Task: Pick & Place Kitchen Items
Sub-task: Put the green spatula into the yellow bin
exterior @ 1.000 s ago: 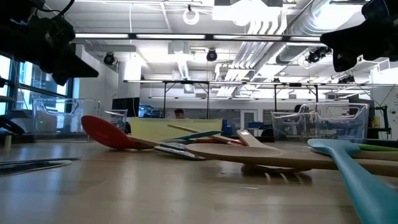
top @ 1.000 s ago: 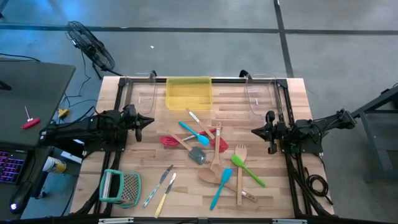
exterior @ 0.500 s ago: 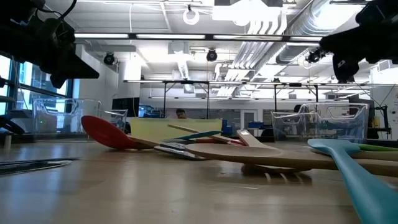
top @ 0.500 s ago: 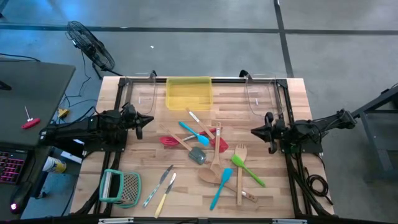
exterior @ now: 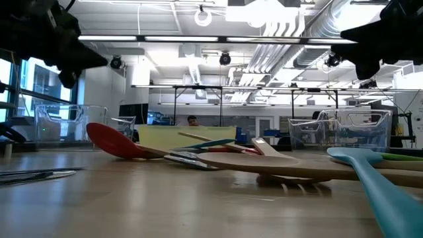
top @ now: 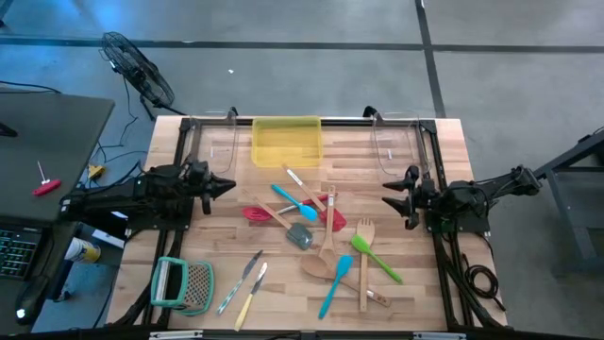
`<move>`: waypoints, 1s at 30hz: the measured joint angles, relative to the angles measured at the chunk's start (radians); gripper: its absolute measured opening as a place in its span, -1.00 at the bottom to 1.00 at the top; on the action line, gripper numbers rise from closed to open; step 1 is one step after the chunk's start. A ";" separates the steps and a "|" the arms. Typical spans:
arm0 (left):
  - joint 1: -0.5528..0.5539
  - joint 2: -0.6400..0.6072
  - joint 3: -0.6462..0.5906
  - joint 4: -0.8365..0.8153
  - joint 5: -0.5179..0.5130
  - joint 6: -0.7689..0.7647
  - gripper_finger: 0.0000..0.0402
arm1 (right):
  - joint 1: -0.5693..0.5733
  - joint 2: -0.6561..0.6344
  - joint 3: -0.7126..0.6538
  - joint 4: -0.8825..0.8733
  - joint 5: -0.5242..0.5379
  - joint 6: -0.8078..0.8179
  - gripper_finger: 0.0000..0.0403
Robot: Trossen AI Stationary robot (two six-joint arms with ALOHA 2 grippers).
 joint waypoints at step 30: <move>0.000 0.117 0.000 0.377 -0.151 0.022 0.16 | 0.001 0.505 0.467 -0.447 -0.046 0.219 0.16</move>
